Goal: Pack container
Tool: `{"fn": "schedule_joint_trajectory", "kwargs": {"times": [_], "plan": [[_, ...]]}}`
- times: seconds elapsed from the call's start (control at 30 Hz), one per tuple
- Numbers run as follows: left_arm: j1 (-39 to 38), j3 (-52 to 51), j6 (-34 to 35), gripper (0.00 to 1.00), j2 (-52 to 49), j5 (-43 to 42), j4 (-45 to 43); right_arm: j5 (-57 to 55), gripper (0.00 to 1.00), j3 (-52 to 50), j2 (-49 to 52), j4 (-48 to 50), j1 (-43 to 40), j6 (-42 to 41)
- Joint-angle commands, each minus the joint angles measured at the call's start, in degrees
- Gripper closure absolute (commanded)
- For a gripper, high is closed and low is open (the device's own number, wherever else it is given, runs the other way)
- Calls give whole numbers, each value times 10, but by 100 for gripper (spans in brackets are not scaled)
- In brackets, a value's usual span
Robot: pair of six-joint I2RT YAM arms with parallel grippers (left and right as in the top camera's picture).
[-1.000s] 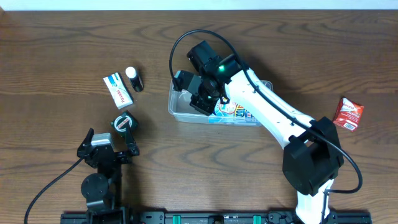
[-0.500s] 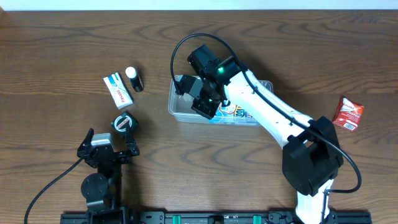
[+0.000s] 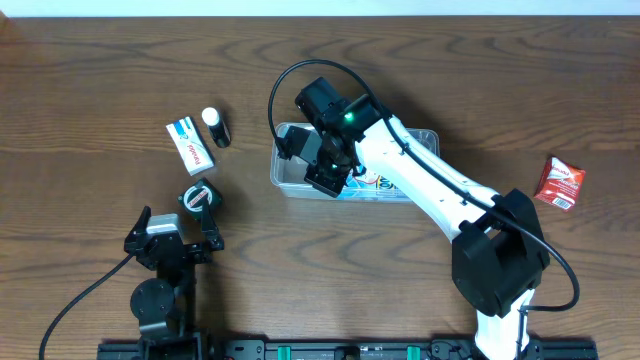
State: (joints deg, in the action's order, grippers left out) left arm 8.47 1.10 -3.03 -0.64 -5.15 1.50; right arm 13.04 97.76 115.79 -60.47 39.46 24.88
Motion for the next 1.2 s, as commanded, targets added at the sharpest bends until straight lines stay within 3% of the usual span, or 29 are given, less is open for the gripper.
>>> {"fn": "schedule_joint_trajectory", "kwargs": {"times": [0.0, 0.67, 1.03, 1.17], "plan": [[0, -9, -4, 2, 3, -6, 21, 3, 99, -7, -3, -6, 4, 0], [0, -9, -4, 2, 3, -6, 21, 39, 99, -4, -5, -14, 2, 10], [0, -9, -4, 2, 3, -6, 21, -7, 98, 47, -72, -2, -86, -151], [0, -9, -4, 2, 3, -6, 21, -39, 91, 47, -119, -50, -165, -196]]}}
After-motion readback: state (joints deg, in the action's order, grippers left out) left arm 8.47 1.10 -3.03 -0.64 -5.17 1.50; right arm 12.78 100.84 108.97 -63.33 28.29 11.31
